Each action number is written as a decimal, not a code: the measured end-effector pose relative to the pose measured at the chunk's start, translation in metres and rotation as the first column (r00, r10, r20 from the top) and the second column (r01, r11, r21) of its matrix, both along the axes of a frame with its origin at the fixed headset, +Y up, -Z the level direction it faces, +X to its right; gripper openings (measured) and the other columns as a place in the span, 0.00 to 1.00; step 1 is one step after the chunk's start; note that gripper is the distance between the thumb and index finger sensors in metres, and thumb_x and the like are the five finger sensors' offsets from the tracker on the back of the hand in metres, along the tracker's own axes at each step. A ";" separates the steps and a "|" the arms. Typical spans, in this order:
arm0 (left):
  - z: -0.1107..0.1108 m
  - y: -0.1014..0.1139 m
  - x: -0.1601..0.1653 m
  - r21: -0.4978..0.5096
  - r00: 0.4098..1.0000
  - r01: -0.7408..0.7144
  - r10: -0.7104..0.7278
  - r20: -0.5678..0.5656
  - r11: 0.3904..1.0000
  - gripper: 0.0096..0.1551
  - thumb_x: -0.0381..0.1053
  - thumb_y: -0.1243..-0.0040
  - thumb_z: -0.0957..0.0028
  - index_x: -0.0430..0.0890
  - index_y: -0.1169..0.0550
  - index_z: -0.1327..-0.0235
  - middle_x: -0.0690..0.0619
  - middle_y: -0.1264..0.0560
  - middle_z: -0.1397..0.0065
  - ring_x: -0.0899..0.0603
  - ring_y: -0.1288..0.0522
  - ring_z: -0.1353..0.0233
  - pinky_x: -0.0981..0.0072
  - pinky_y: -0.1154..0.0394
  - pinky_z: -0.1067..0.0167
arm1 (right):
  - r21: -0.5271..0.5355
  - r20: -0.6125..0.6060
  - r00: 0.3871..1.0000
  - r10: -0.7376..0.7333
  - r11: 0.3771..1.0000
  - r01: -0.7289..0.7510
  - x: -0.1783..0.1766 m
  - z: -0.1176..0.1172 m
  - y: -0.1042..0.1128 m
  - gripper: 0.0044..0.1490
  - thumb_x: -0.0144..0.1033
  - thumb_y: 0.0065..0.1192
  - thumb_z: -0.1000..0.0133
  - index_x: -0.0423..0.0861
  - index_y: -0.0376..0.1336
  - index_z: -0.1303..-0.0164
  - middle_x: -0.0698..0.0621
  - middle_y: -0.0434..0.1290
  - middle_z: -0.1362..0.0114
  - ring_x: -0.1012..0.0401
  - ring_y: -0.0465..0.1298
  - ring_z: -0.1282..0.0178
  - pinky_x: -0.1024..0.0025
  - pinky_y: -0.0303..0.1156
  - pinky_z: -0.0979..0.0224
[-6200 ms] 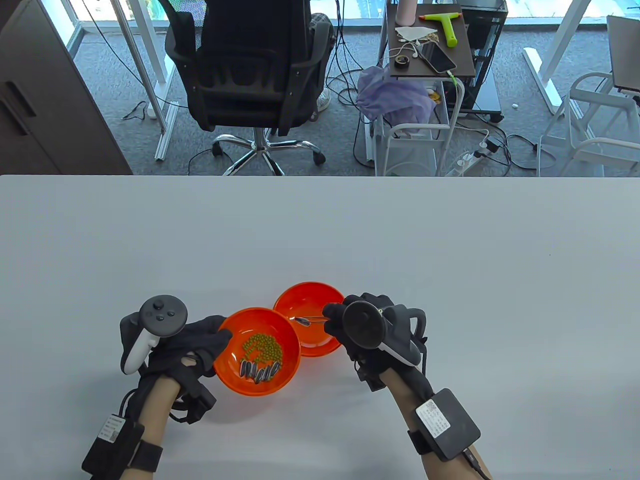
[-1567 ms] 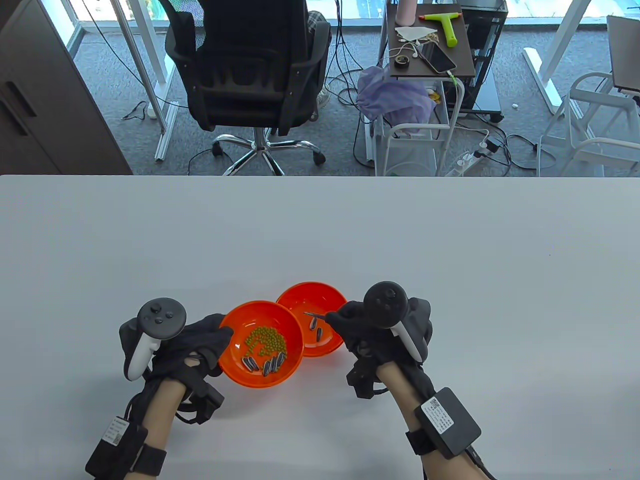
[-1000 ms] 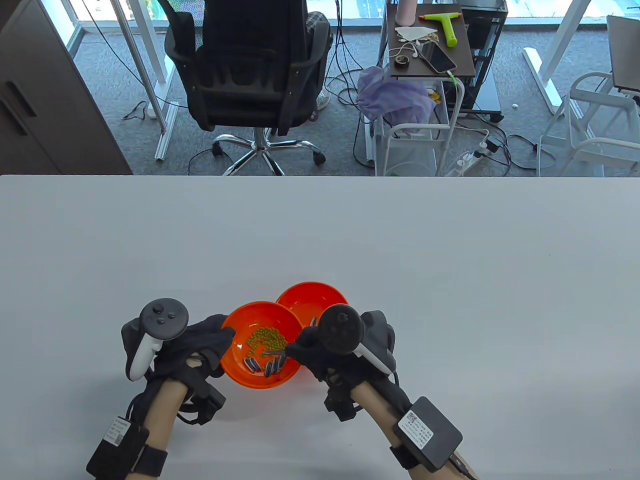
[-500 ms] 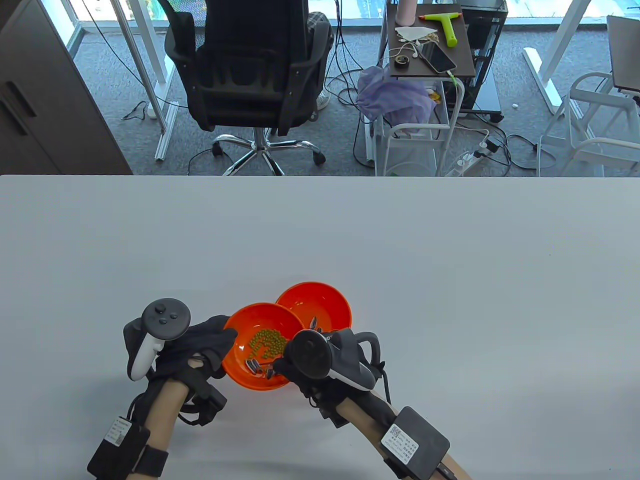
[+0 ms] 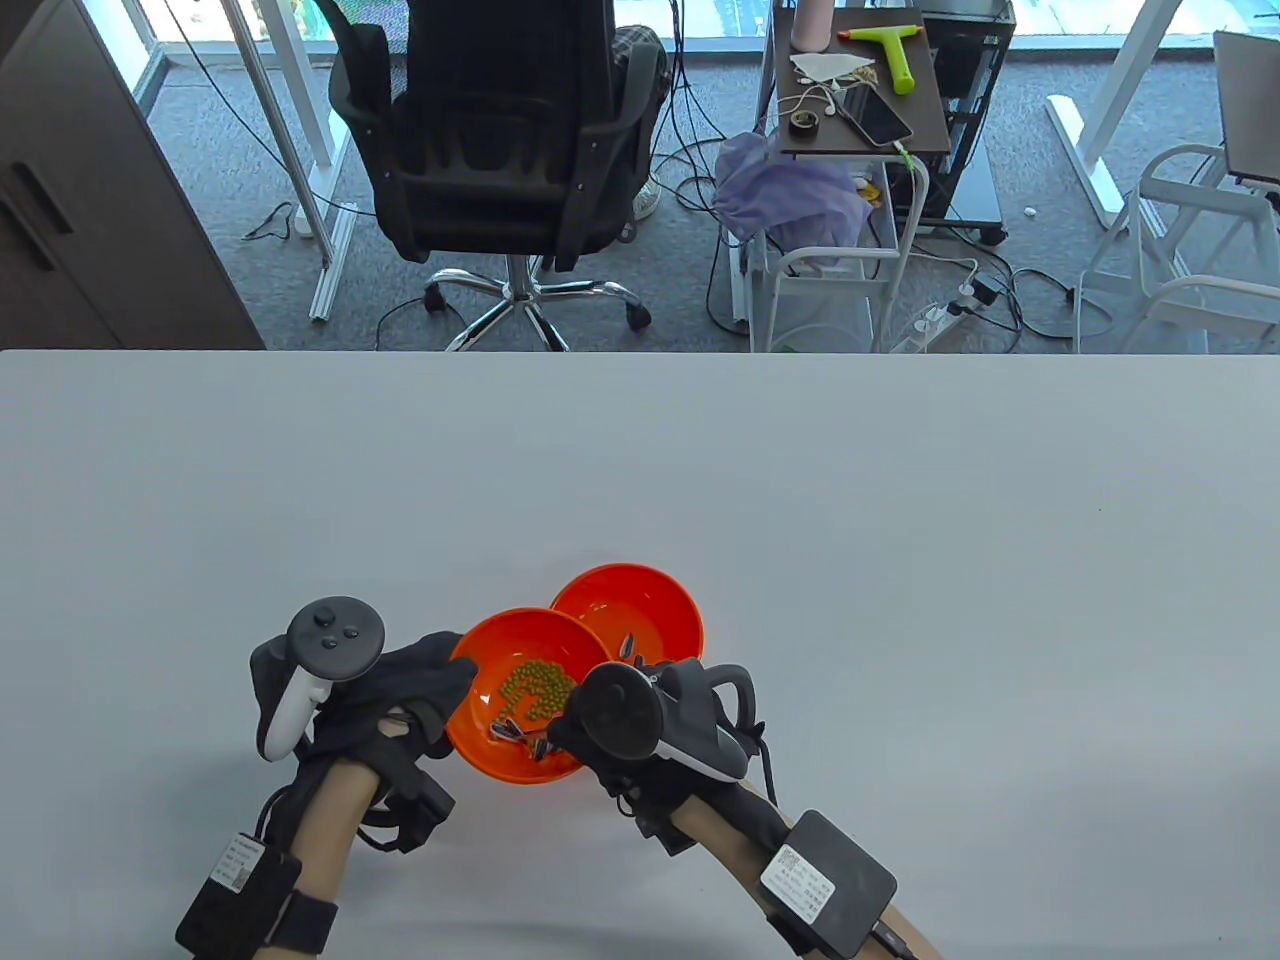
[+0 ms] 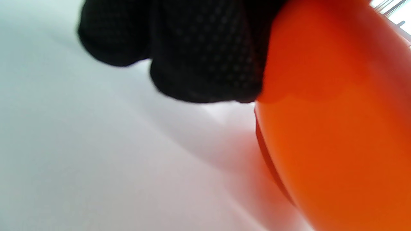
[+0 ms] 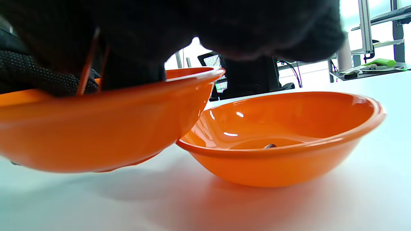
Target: Pick sunflower seeds with tweezers into bowl
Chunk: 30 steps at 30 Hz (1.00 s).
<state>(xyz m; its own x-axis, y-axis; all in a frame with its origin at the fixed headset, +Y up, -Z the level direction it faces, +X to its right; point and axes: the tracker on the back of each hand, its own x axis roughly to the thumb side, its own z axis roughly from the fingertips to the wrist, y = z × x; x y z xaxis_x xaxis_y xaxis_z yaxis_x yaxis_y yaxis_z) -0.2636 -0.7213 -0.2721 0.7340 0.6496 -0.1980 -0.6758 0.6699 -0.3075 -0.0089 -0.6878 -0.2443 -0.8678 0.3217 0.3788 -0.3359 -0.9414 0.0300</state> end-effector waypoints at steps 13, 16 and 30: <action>0.000 0.001 -0.004 0.000 1.000 0.004 -0.004 -0.018 1.000 0.27 0.56 0.39 0.49 0.46 0.19 0.39 0.49 0.12 0.64 0.50 0.13 0.73 0.54 0.14 0.61 | -0.005 0.124 0.984 -0.128 0.992 0.130 0.028 -0.013 0.013 0.22 0.55 0.75 0.63 0.51 0.86 0.77 0.64 0.81 0.80 0.63 0.80 0.81 0.63 0.82 0.55; 0.000 0.001 -0.005 -0.002 1.000 0.003 -0.003 -0.021 1.000 0.27 0.56 0.39 0.49 0.46 0.19 0.39 0.49 0.12 0.64 0.50 0.13 0.73 0.54 0.14 0.61 | -0.016 0.185 0.965 -0.186 0.981 0.192 0.043 -0.020 0.017 0.22 0.55 0.75 0.63 0.51 0.86 0.77 0.64 0.81 0.80 0.63 0.80 0.81 0.63 0.82 0.55; 0.000 0.002 -0.007 -0.003 1.000 0.004 -0.004 -0.031 1.000 0.27 0.56 0.39 0.49 0.46 0.19 0.39 0.49 0.12 0.64 0.50 0.13 0.73 0.54 0.14 0.61 | -0.085 0.378 0.911 -0.166 0.973 0.213 0.089 -0.047 -0.003 0.22 0.55 0.75 0.62 0.51 0.86 0.77 0.64 0.80 0.80 0.63 0.80 0.82 0.63 0.82 0.56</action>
<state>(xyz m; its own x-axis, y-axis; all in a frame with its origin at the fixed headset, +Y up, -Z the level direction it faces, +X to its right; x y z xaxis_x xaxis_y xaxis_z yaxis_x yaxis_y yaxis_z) -0.2711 -0.7191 -0.2723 0.7303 0.6459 -0.2226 -0.6822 0.6720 -0.2882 0.0796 -0.6904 -0.2912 -0.8561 0.5168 -0.0058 -0.5166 -0.8560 -0.0194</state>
